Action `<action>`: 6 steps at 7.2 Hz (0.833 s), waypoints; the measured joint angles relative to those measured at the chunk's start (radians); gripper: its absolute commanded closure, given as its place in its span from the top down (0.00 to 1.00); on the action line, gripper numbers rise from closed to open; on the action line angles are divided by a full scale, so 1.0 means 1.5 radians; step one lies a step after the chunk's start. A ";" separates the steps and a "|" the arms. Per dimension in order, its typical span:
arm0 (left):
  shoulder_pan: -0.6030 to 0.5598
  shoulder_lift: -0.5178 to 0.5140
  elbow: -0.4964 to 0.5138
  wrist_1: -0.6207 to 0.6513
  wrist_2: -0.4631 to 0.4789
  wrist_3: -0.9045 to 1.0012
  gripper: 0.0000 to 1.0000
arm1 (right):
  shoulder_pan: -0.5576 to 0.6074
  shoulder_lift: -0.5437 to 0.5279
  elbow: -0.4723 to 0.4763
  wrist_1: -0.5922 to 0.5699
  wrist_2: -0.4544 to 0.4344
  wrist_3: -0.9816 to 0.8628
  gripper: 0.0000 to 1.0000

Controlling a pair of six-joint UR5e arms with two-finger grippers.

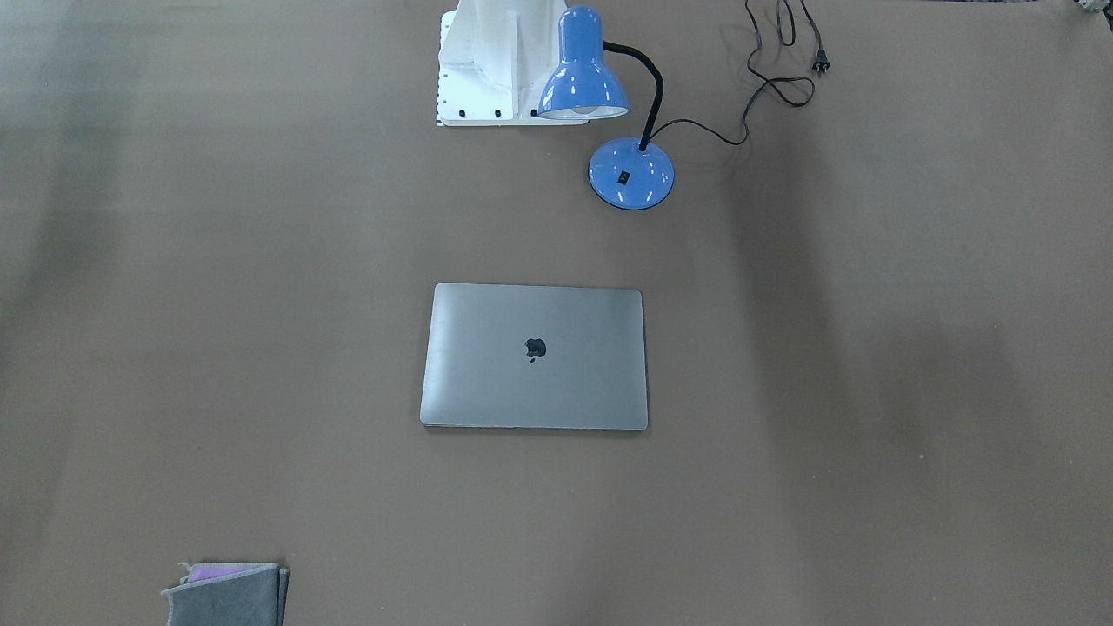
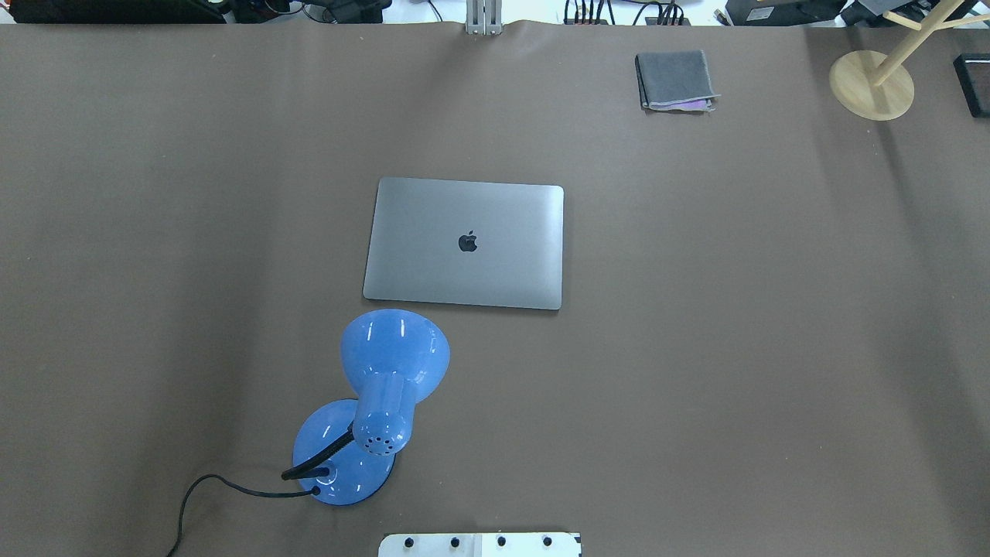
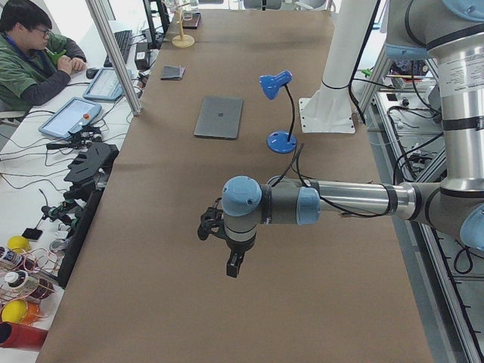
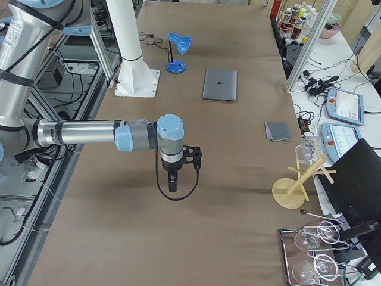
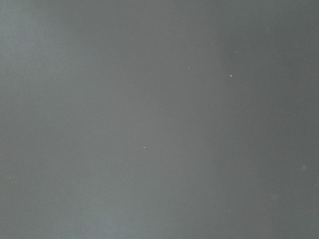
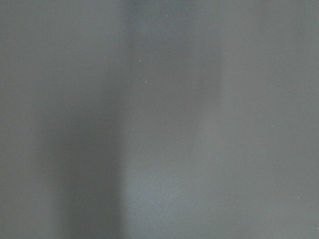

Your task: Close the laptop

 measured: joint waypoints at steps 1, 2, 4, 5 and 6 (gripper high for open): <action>-0.002 0.002 -0.001 -0.001 0.002 0.001 0.99 | 0.001 0.000 -0.004 0.000 0.015 0.000 1.00; -0.002 0.003 0.000 -0.002 0.003 0.001 0.99 | 0.002 -0.001 -0.007 0.000 0.026 -0.001 1.00; -0.003 0.005 0.003 -0.002 0.002 0.001 0.99 | 0.009 -0.004 -0.020 -0.002 0.030 -0.002 1.00; -0.003 0.011 0.002 -0.003 0.002 0.001 0.99 | 0.018 -0.005 -0.032 -0.002 0.030 -0.002 1.00; -0.004 0.017 0.000 -0.005 0.001 0.001 0.99 | 0.026 -0.007 -0.038 -0.002 0.031 -0.003 1.00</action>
